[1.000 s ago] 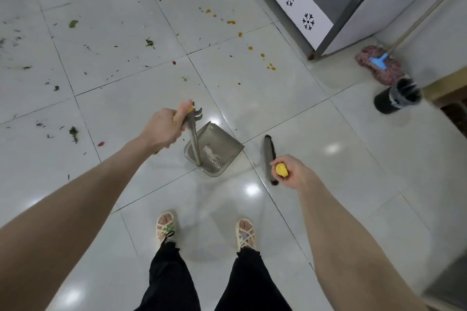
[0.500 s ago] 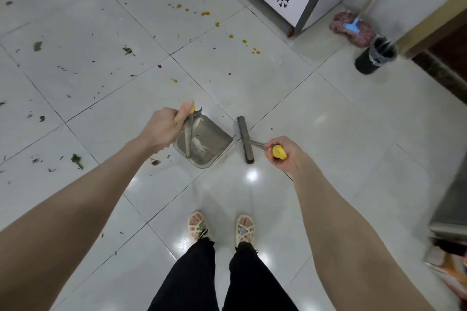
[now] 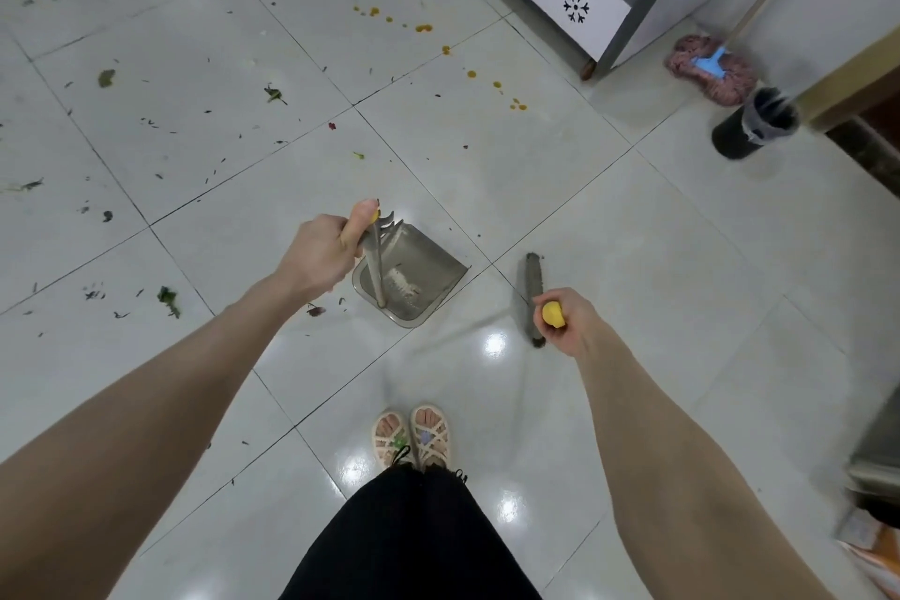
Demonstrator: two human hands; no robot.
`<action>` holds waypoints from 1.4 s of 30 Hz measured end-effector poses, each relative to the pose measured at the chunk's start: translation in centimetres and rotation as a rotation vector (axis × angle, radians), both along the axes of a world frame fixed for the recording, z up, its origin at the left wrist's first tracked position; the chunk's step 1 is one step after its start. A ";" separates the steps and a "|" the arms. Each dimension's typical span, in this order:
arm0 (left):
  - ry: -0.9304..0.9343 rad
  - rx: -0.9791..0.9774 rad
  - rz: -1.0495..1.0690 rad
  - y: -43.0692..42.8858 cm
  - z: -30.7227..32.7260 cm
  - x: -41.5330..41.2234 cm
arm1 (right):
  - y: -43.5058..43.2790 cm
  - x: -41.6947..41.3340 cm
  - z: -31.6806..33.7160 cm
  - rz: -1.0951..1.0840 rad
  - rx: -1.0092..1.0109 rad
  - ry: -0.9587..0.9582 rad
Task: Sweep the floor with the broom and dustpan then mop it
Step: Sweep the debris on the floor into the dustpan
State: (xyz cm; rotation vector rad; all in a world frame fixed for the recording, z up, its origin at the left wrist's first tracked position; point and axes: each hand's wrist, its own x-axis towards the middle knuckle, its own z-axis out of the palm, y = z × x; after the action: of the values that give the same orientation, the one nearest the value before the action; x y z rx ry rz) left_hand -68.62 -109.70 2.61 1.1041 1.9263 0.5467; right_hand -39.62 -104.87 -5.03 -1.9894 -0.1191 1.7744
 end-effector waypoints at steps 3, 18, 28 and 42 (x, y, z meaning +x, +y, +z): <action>0.005 -0.010 0.019 -0.3 -0.3 -0.7 | -0.6 -3.0 -0.9 0.054 -0.018 0.036; 0.028 -0.002 0.048 -1.4 0.2 -5.0 | 1.9 -7.4 0.7 0.026 0.015 0.297; 0.086 0.002 0.071 1.9 -0.2 -6.5 | 6.2 -5.9 1.0 0.063 0.092 0.055; 0.061 -0.025 0.176 10.4 -1.5 -8.3 | 14.9 -9.2 -1.7 0.240 0.022 -0.007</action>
State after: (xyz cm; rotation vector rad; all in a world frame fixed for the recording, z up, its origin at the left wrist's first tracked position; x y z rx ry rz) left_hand -76.94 -99.34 1.10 0.9508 2.0905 0.5883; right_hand -48.86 -89.95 -6.70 -2.0361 -0.3929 1.9022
